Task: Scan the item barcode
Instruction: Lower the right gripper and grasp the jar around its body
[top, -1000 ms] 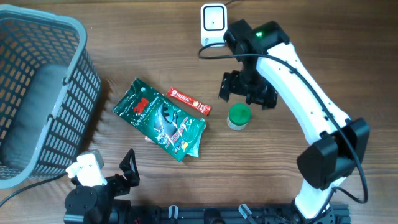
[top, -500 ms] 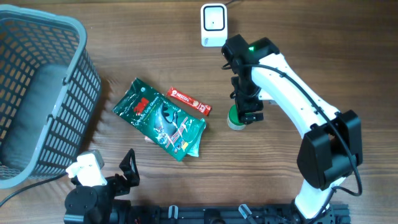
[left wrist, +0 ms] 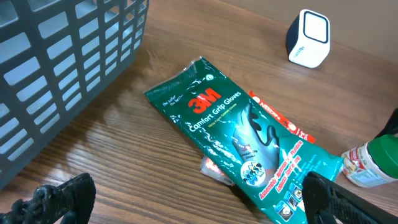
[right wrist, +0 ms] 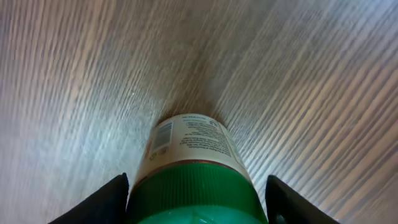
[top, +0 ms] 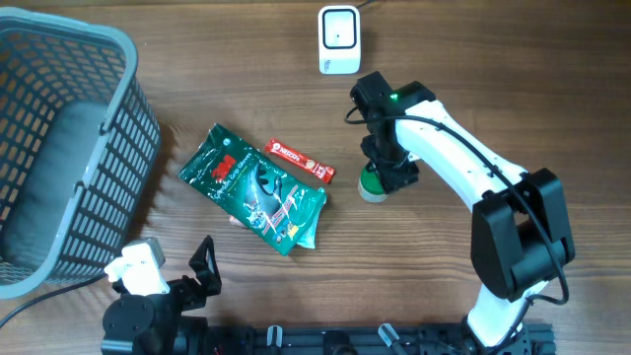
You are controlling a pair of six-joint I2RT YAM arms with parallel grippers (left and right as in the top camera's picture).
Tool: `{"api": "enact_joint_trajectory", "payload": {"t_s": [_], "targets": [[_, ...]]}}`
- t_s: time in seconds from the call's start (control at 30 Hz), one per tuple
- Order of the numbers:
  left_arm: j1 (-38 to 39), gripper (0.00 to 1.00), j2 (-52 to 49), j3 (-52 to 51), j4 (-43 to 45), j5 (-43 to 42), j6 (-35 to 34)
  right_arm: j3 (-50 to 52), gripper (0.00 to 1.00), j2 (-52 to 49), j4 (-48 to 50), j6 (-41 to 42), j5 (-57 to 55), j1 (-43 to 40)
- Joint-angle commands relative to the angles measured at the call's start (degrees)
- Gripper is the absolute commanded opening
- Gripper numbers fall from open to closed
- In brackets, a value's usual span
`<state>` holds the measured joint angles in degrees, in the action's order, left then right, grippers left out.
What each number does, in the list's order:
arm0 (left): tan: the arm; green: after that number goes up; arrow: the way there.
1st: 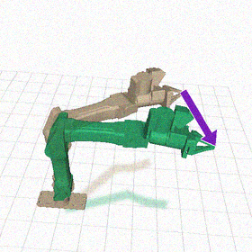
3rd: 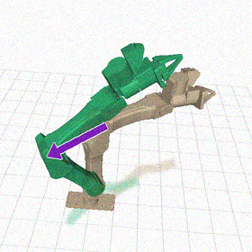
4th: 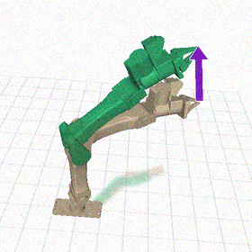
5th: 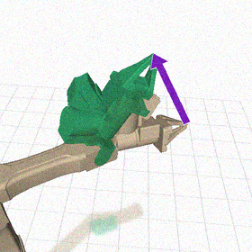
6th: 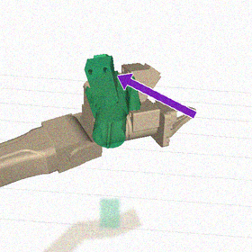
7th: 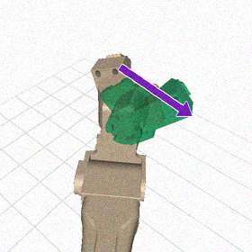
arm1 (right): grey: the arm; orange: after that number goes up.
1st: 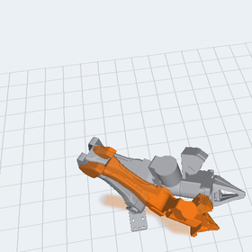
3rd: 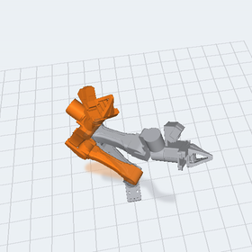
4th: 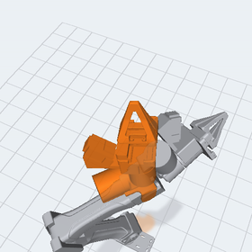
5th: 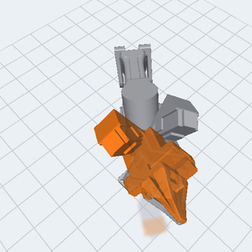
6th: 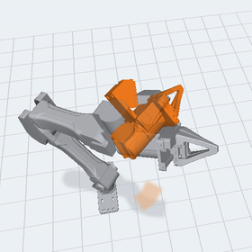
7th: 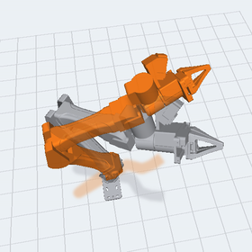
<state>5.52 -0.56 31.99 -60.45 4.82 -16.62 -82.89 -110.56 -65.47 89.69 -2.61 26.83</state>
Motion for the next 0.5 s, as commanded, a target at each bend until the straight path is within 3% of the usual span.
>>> {"api": "enact_joint_trajectory", "payload": {"t_s": [0.0, 0.07, 0.13, 0.2, 0.23, 0.27, 0.3, 0.47], "targets": [[0.3, 1.00, 0.2, -0.3, 0.1, 0.8, 0.8, -0.5, 0.58, 0.2, -0.3, -21.3, 0.0, 0.0], [0.3, 1.00, 0.2, -0.3, 0.1, 0.8, 0.8, -2.6, 0.56, 0.3, -0.4, -39.5, 0.0, -0.9], [0.3, 1.00, 0.2, -0.3, 0.1, 0.8, 0.8, -5.0, 0.63, 0.7, -1.8, -56.7, 0.0, -2.1], [0.3, 1.00, 0.2, -0.3, 0.1, 0.8, 0.8, -5.7, 0.64, 1.3, -2.8, -71.7, 0.0, -2.8], [0.3, 1.00, 0.2, -0.3, 0.1, 0.8, 0.8, -5.7, 0.75, 1.4, -3.5, -78.1, 0.0, -2.8], [0.3, 1.00, 0.2, -0.3, 0.1, 0.8, 0.8, -5.7, 0.95, 1.3, -4.5, -86.0, 0.0, -2.8], [0.3, 1.00, 0.2, -0.3, 0.1, 0.8, 0.8, -5.7, 1.00, 1.3, -5.1, -88.9, 0.0, -2.8], [0.3, 1.00, 0.2, -0.3, 0.1, 0.8, 0.8, -6.1, 1.00, 1.5, -8.9, -92.3, -3.1, -2.8]]}}
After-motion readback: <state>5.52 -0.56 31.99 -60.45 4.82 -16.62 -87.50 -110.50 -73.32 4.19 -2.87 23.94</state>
